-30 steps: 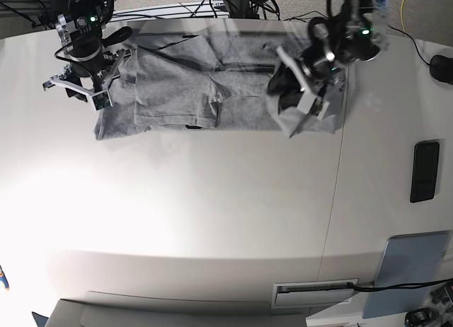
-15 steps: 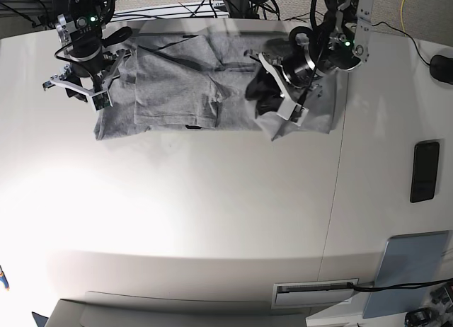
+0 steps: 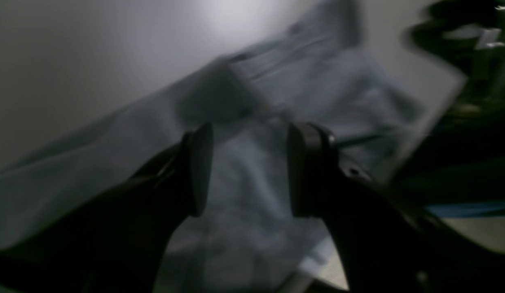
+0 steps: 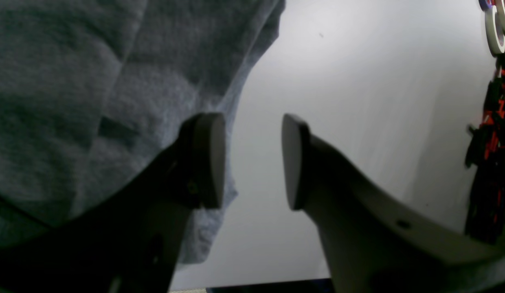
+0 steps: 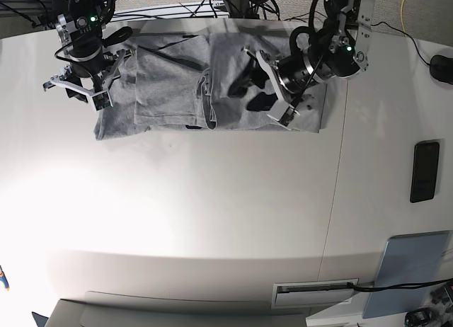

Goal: Fold the T-shirt properly
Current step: 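Grasp the strip end near the left gripper and fold it toward the middle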

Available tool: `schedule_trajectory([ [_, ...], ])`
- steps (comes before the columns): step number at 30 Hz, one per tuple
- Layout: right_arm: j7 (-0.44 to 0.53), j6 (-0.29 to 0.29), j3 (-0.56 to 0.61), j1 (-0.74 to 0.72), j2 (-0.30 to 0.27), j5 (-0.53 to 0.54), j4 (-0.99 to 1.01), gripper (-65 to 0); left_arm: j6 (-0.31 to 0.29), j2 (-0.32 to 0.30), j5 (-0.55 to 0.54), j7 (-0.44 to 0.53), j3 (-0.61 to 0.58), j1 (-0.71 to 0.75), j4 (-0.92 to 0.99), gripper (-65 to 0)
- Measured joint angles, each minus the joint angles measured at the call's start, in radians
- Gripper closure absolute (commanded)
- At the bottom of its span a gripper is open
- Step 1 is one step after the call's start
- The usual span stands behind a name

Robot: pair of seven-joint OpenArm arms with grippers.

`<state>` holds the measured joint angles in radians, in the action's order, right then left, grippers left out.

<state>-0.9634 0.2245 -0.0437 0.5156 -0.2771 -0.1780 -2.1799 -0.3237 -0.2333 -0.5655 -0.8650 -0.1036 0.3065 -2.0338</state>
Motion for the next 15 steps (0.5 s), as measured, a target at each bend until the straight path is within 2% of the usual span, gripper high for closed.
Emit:
schedule_trajectory([
  [3,0.0,0.0,0.0,0.0,0.0,0.0,0.0,-23.2,0.059,0.0,0.07,0.005,0.0,0.0,0.0,-27.4],
  [6,0.0,0.0,0.0,0.0,0.0,0.0,0.0,-23.2,0.047,0.0,0.083,0.006,0.001,0.0,0.0,-18.3],
  [9,0.0,0.0,0.0,0.0,0.0,0.0,0.0,-23.2,-0.024,0.0,0.024,-0.048,0.001,0.003,0.0,-17.0],
  [13,0.003,0.0,0.0,0.0,0.0,-0.032,0.0,-23.2,-0.191,0.0,-0.134,-0.131,0.0,0.065,-0.002,-17.0],
  [15,0.003,0.0,0.0,0.0,0.0,-0.061,0.0,-23.2,-0.216,0.0,-0.141,-0.13,-0.008,0.106,-0.001,-17.0],
])
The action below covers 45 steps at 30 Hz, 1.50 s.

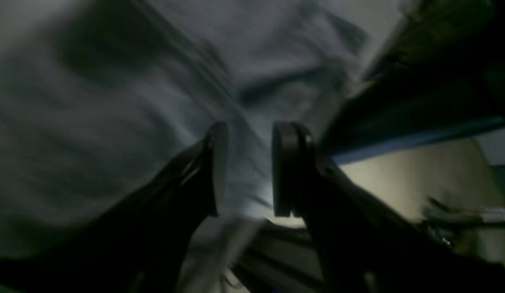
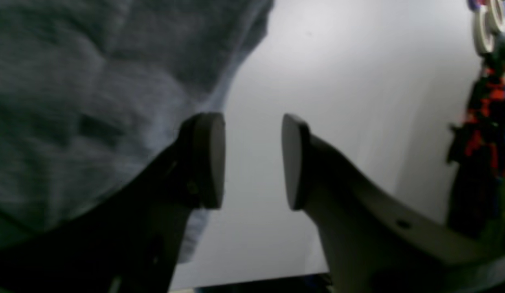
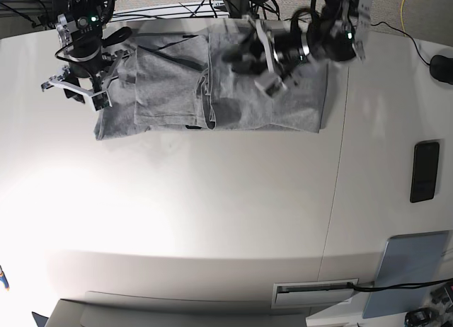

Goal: Fold the T-shirt properly
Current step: 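Grasp the strip end near the left gripper and fold it toward the middle, then grasp the strip end near the right gripper and fold it over the middle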

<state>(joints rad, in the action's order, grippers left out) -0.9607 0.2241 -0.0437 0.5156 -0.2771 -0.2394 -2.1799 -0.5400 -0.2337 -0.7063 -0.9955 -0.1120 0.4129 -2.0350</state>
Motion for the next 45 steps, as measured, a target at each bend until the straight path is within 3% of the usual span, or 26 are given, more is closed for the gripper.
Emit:
schedule_trajectory([
  [4,0.012,-0.013,0.0,0.0,-0.002,-0.023,0.0,-23.2,0.0,0.0,0.079,0.016,-0.063,0.028,0.012,-17.0],
  [10,-0.019,-0.044,-0.023,0.0,0.002,-0.011,0.0,-23.2,0.016,0.001,0.229,0.14,-0.124,0.021,0.024,-17.0],
  [13,-0.031,-0.037,-0.153,0.0,0.001,0.142,0.0,-23.2,0.079,0.0,0.255,0.128,-0.081,-0.006,0.024,-17.0],
  [15,-0.033,0.027,-0.275,-0.001,0.0,0.317,0.001,-24.5,0.076,-0.002,0.254,0.129,-0.018,-0.018,0.023,-17.0],
  [18,-0.053,0.113,-0.425,0.0,0.001,0.557,0.01,-35.1,0.063,0.0,0.246,0.125,0.085,-0.014,0.021,-17.0],
  [20,-0.04,0.141,-0.495,-0.003,0.003,0.634,0.056,-42.7,0.041,0.0,0.219,0.114,0.148,-0.011,0.021,-17.0],
  [22,-0.038,0.185,-0.526,-0.003,0.002,0.674,0.129,-46.2,0.025,-0.002,0.17,0.105,0.2,-0.012,0.021,-17.1],
  [25,-0.047,0.204,-0.517,0.0,-0.003,0.769,0.23,-46.2,0.022,-0.02,0.111,0.098,0.231,-0.011,0.02,-17.2],
  [30,-0.113,0.227,-0.483,-0.065,-0.005,0.935,0.352,-46.2,0.023,-0.049,0.111,0.095,0.232,-0.011,0.02,-17.2],
  [36,-0.158,0.239,-0.393,-0.166,-0.005,0.961,0.473,-46.2,0.023,-0.047,0.111,0.095,0.231,-0.011,0.02,-17.2],
  [39,-0.198,0.24,-0.345,-0.186,-0.01,1.059,0.488,-46.2,0.023,-0.046,0.111,0.095,0.231,-0.011,0.02,-17.2],
  [45,-0.191,0.241,-0.291,-0.186,0.019,1.104,0.487,-46.2,0.023,-0.047,0.114,0.095,0.231,-0.012,0.02,-17.2],
])
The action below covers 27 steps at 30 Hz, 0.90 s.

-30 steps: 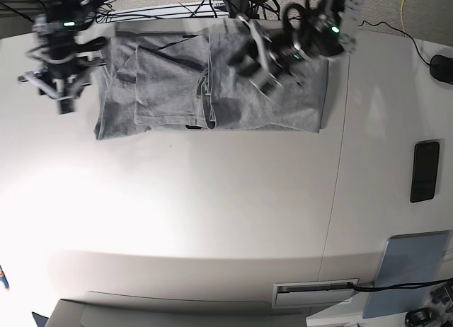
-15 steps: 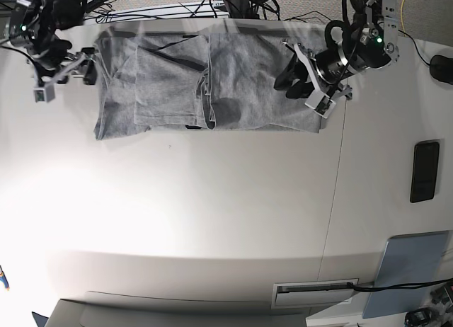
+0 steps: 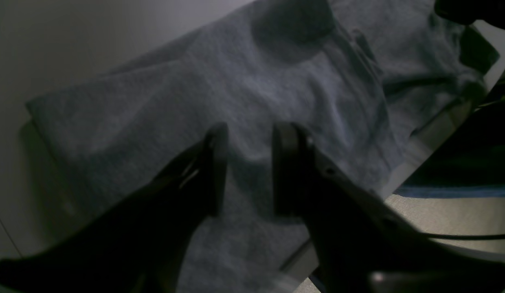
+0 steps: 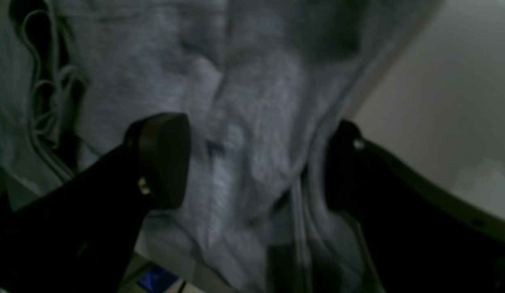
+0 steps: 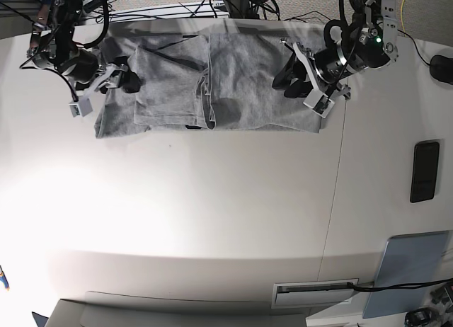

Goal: Fold the T-shirt properly
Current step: 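Grasp the strip end near the right gripper and fold it over the middle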

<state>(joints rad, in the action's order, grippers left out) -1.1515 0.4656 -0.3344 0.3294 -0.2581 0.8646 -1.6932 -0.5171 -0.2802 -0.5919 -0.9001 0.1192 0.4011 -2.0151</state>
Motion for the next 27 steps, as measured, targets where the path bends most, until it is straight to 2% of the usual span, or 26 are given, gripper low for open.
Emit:
schedule_trajectory([
  [4,0.007,0.005,0.001,0.0,0.041,0.005,-0.001,-46.1,0.0,0.0,0.004,0.0,0.0,0.0,0.0,-17.2],
  [9,0.015,0.006,0.001,0.0,0.066,0.009,-0.002,-44.6,0.0,0.0,0.004,0.0,0.0,0.0,0.0,-17.2],
  [11,0.016,0.006,0.001,0.0,0.071,0.006,-0.002,-37.5,0.0,0.0,0.005,0.0,0.0,0.0,0.0,-17.2],
  [15,0.002,0.037,0.002,0.003,0.076,-0.028,0.003,-12.8,0.0,0.0,0.005,0.0,0.0,0.0,0.0,-17.2],
  [18,0.003,0.064,0.004,0.003,0.076,-0.052,0.005,-0.7,0.0,0.0,0.007,0.0,0.0,0.0,0.0,-17.2],
  [23,0.05,0.078,0.004,0.005,0.076,-0.093,0.005,0.0,0.0,0.0,0.009,0.0,0.0,0.0,0.0,-17.2],
  [27,0.093,0.072,-0.029,0.003,0.069,-0.108,0.006,0.0,0.0,0.0,0.077,-0.002,0.0,0.0,0.0,-17.2],
])
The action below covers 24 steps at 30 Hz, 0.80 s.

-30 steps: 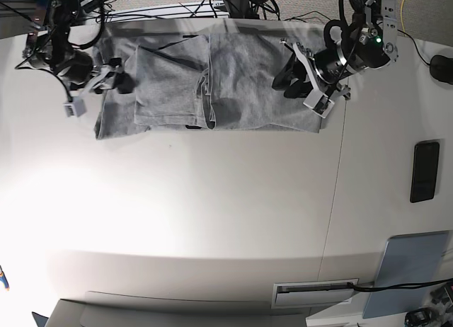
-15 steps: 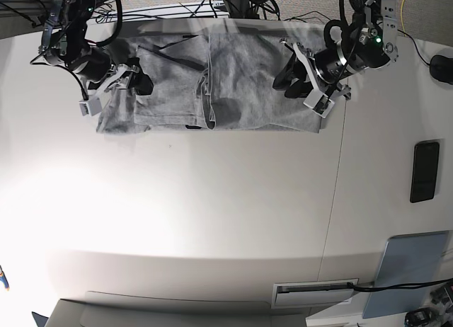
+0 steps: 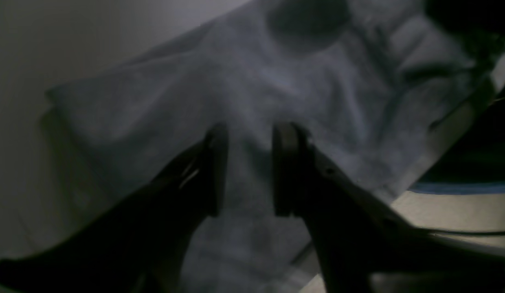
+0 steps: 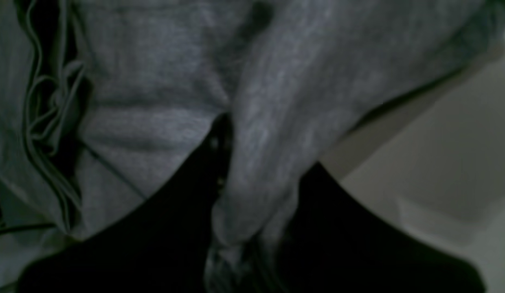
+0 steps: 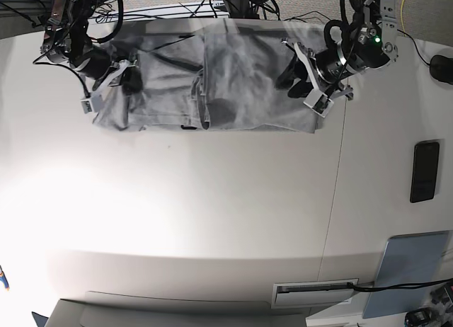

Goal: Fold the T-shirt properly
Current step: 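Grasp the strip end near the right gripper and fold it over the middle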

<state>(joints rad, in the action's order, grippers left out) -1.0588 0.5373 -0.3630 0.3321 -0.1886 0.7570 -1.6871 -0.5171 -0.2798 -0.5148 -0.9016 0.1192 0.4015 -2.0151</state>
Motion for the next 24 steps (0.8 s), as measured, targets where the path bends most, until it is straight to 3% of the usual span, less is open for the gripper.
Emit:
schedule_trajectory([
  [7,-0.082,-0.013,-0.219,-0.03,-0.081,-0.019,-0.013,0.0,0.032,0.0,0.06,0.001,0.0,0.0,0.0,-17.2],
  [10,-0.158,-0.027,-0.286,-0.027,-0.107,-0.01,-0.121,0.0,0.031,0.0,0.058,0.028,0.0,0.0,0.01,-17.2],
  [13,-0.223,-0.046,-0.283,-0.024,-0.099,0.002,-0.285,0.0,0.034,0.0,0.061,0.068,0.0,0.0,0.049,-17.2],
  [17,-0.157,-0.081,-0.175,0.021,-0.009,-0.045,-0.476,0.0,-0.007,0.004,0.061,0.136,0.0,0.0,0.142,-17.2],
  [20,-0.109,-0.127,-0.002,0.029,0.065,-0.167,-0.554,0.0,-0.059,0.006,0.061,0.172,-0.001,0.0,0.201,-17.2],
  [24,-0.048,-0.201,0.261,0.0,0.116,-0.374,-0.56,0.0,-0.072,0.005,0.058,0.178,-0.001,0.002,0.222,-17.2],
])
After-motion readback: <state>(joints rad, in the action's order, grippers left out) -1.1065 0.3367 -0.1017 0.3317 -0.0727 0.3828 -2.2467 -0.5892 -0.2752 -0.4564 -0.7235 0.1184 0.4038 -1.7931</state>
